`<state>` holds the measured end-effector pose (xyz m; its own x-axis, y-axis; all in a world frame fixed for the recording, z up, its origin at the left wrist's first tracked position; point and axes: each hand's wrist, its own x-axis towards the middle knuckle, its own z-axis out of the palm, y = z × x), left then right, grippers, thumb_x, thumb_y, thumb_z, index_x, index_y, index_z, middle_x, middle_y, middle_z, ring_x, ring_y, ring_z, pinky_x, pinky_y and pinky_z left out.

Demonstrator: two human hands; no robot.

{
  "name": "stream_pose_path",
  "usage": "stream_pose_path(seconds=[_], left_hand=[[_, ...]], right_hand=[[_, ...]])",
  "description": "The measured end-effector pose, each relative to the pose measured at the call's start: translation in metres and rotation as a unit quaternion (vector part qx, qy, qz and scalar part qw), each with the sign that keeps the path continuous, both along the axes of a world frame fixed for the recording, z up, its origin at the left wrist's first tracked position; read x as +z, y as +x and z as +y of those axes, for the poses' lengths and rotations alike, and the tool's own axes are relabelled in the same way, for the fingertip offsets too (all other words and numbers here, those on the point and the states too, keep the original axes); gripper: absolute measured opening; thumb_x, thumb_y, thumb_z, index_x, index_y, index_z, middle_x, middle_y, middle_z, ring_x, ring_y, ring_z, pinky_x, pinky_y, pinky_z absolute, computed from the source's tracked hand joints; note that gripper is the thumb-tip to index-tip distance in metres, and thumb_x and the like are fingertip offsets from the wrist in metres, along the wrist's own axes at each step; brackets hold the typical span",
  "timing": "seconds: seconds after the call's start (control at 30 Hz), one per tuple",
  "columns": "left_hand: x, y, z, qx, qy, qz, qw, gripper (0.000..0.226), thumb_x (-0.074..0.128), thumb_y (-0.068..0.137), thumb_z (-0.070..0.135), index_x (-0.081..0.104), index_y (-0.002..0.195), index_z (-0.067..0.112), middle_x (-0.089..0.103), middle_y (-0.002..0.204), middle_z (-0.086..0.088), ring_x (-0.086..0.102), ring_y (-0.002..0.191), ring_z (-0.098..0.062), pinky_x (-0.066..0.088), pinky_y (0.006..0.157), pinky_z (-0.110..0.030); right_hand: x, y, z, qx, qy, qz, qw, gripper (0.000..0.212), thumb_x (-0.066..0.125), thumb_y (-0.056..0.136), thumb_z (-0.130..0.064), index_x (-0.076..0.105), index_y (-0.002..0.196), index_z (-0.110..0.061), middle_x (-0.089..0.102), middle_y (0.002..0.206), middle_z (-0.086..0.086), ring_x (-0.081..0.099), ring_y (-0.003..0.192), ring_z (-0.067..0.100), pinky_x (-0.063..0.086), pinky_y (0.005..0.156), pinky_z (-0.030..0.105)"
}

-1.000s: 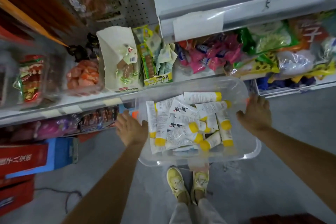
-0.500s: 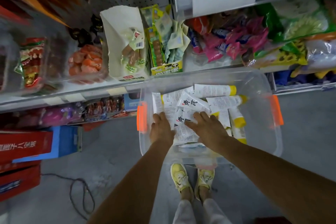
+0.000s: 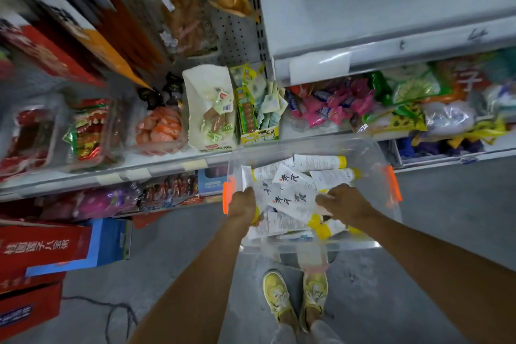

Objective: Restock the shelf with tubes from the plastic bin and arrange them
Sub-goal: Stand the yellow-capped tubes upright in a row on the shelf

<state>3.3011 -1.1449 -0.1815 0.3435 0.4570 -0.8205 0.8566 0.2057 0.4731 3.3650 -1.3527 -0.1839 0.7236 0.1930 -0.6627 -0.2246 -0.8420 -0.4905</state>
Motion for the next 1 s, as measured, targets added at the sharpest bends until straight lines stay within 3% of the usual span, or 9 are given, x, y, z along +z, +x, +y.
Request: stream_pose_path(seconds=[0.07,0.13,0.2,0.33,0.5,0.73,0.83,1.0], left_hand=[[0.027,-0.006,-0.005,0.019,-0.037,-0.051,0.998,0.017,0.05,0.099,0.027,0.053,0.093,0.012,0.057,0.067,-0.012,0.052,0.047,-0.023,0.041,0.044,-0.024],[0.051,-0.013,-0.008,0.017,-0.054,-0.103,0.993,0.016,0.067,0.09,0.028,0.054,0.088,0.018,0.058,0.068,-0.007,0.052,0.05,-0.019,0.042,0.046,-0.025],[0.068,-0.018,-0.007,0.03,-0.066,-0.14,0.988,0.017,0.073,0.085,0.02,0.061,0.089,0.008,0.061,0.065,-0.005,0.052,0.046,-0.015,0.04,0.043,-0.022],[0.101,-0.029,0.005,0.083,-0.088,-0.204,0.972,0.026,0.069,0.087,0.016,0.063,0.106,-0.001,0.064,0.077,-0.01,0.052,0.044,-0.012,0.041,0.041,-0.02],[0.147,-0.041,0.025,0.074,-0.088,-0.267,0.957,0.015,0.062,0.092,0.017,0.06,0.095,0.003,0.058,0.069,-0.012,0.049,0.044,-0.017,0.042,0.04,-0.023],[0.219,-0.031,0.044,-0.01,-0.022,-0.352,0.936,0.028,0.06,0.093,0.032,0.052,0.116,0.017,0.062,0.086,-0.01,0.055,0.047,-0.016,0.045,0.044,-0.029],[0.253,-0.02,0.047,0.001,-0.015,-0.394,0.919,0.027,0.052,0.095,0.027,0.049,0.116,0.011,0.061,0.084,-0.013,0.056,0.05,-0.019,0.043,0.041,-0.028],[0.319,-0.002,0.05,-0.015,-0.016,-0.459,0.888,0.02,0.041,0.097,0.018,0.043,0.116,0.012,0.059,0.087,-0.017,0.06,0.054,-0.02,0.045,0.042,-0.029]], right_hand=[[0.027,0.0,0.0,-0.128,0.101,0.048,0.985,0.036,0.065,0.086,-0.035,0.052,0.064,-0.009,0.053,0.05,0.004,0.05,0.036,0.011,0.033,0.039,0.017],[0.057,-0.005,0.002,-0.177,0.171,0.091,0.965,0.032,0.07,0.084,-0.037,0.058,0.073,-0.01,0.054,0.055,0.005,0.046,0.038,0.012,0.03,0.04,0.016],[0.085,-0.011,0.007,-0.176,0.218,0.105,0.954,0.027,0.074,0.08,-0.037,0.065,0.084,-0.011,0.054,0.06,0.005,0.043,0.046,0.016,0.03,0.045,0.02],[0.133,-0.023,0.021,-0.152,0.267,0.096,0.947,0.026,0.07,0.083,-0.029,0.064,0.098,-0.008,0.056,0.063,0.008,0.042,0.045,0.016,0.026,0.043,0.021],[0.175,-0.033,0.042,-0.141,0.334,0.081,0.929,0.034,0.063,0.088,-0.038,0.063,0.108,-0.011,0.06,0.066,0.012,0.042,0.043,0.017,0.026,0.042,0.021],[0.239,-0.032,0.075,-0.1,0.395,0.028,0.913,0.026,0.057,0.091,-0.039,0.061,0.103,-0.016,0.05,0.057,0.009,0.028,0.038,0.013,0.013,0.045,0.022],[0.277,-0.022,0.084,-0.08,0.422,-0.011,0.903,0.018,0.056,0.089,-0.035,0.061,0.093,-0.019,0.05,0.059,0.012,0.029,0.038,0.014,0.013,0.047,0.025],[0.348,-0.003,0.085,-0.037,0.478,-0.071,0.875,0.019,0.048,0.088,-0.021,0.051,0.103,-0.011,0.05,0.062,0.01,0.032,0.039,0.015,0.018,0.039,0.018]])
